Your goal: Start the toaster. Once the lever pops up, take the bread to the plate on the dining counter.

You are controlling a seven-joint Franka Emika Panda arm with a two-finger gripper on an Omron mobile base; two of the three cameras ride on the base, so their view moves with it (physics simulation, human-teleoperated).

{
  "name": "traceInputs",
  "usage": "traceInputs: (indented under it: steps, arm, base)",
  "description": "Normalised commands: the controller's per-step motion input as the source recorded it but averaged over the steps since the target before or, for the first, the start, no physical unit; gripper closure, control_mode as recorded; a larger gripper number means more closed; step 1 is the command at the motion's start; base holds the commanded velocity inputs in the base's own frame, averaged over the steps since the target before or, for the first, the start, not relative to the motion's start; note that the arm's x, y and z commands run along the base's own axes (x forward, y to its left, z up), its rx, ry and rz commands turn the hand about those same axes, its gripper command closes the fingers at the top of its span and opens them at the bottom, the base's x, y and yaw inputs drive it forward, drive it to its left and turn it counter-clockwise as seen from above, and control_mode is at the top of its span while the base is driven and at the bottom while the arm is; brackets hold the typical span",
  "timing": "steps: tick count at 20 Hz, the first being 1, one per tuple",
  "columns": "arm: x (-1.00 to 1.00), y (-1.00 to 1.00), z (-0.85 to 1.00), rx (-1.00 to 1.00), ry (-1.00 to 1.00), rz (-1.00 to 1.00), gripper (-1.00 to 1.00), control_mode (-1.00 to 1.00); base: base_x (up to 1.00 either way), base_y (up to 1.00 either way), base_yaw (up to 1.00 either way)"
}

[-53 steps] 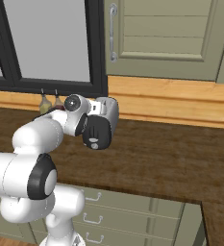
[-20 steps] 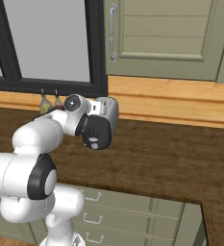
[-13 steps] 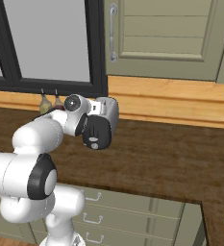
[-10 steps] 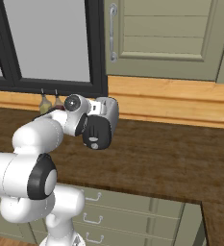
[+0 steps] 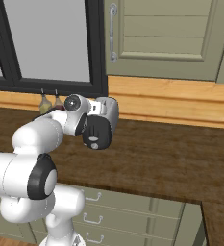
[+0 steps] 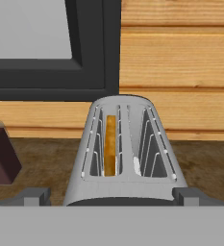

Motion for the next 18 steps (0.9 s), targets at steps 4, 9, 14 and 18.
traceInputs:
  steps: [4,9,14,18]
  arm:
    - [0.0,0.0,0.0,0.0,0.0,0.0,-1.0,-1.0]
    - [0.0,0.0,0.0,0.0,0.0,0.0,-1.0,-1.0]
    - [0.0,0.0,0.0,0.0,0.0,0.0,-1.0,-1.0]
    - [0.0,0.0,0.0,0.0,0.0,0.0,-1.0,-1.0]
  base:
    - [0.0,0.0,0.0]
    - [0.0,0.0,0.0]
    - [0.0,0.0,0.0]
    - [0.0,0.0,0.0]
